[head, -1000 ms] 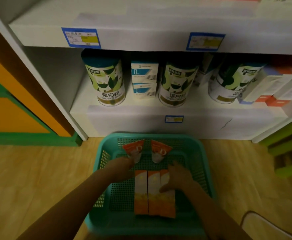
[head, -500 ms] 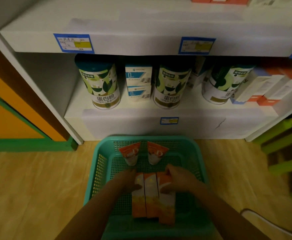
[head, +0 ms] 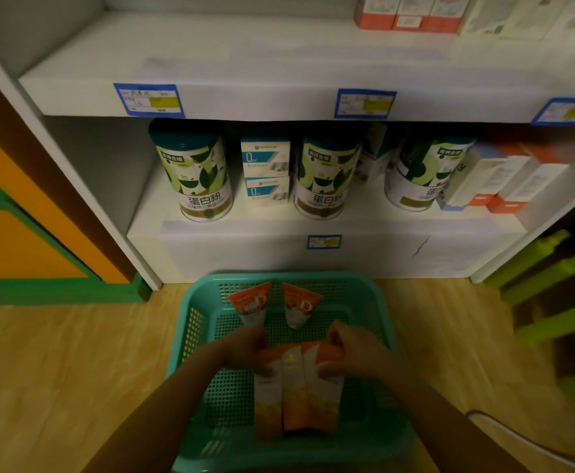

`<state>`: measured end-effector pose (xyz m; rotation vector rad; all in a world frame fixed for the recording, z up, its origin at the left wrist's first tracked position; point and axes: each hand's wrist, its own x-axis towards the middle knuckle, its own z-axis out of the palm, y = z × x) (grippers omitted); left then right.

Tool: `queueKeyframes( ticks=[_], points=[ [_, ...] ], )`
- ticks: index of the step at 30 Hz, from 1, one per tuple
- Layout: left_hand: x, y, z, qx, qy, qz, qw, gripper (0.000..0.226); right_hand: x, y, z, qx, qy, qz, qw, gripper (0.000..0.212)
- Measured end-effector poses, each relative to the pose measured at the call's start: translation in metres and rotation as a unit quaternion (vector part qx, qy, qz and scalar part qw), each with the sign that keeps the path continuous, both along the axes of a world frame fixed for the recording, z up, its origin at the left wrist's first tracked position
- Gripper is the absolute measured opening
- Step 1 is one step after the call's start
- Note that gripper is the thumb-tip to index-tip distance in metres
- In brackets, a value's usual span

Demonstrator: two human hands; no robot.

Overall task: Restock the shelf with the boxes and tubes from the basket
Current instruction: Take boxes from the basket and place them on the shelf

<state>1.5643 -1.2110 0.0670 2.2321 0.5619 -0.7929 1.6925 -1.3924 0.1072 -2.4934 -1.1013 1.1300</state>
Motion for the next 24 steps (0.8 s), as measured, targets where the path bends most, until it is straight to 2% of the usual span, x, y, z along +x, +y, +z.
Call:
queueKeyframes(
  ticks=[5, 8, 13, 17, 24],
  points=[
    [0.002, 0.015, 0.038, 0.052, -0.099, 0.0, 0.994, 0.033, 0.004, 0.003, 0.031, 0.035, -0.021, 0.001, 0.999, 0.05],
    [0.01, 0.024, 0.081, 0.087, -0.144, -0.007, 0.986, 0.034, 0.017, 0.011, 0.068, 0.074, -0.018, 0.003, 0.997, 0.043],
    [0.021, 0.034, 0.18, 0.073, -0.22, 0.018, 0.973, 0.039, 0.035, 0.033, 0.141, 0.147, 0.011, -0.009, 0.989, 0.043],
    [0.023, 0.042, 0.271, 0.092, -0.272, 0.035, 0.957, 0.042, 0.051, 0.052, 0.226, 0.193, -0.085, 0.037, 0.977, 0.045],
    [0.01, 0.058, 0.432, 0.134, -0.327, 0.053, 0.934, 0.035, 0.058, 0.07, 0.378, 0.265, -0.12, 0.054, 0.955, 0.041]
  ],
)
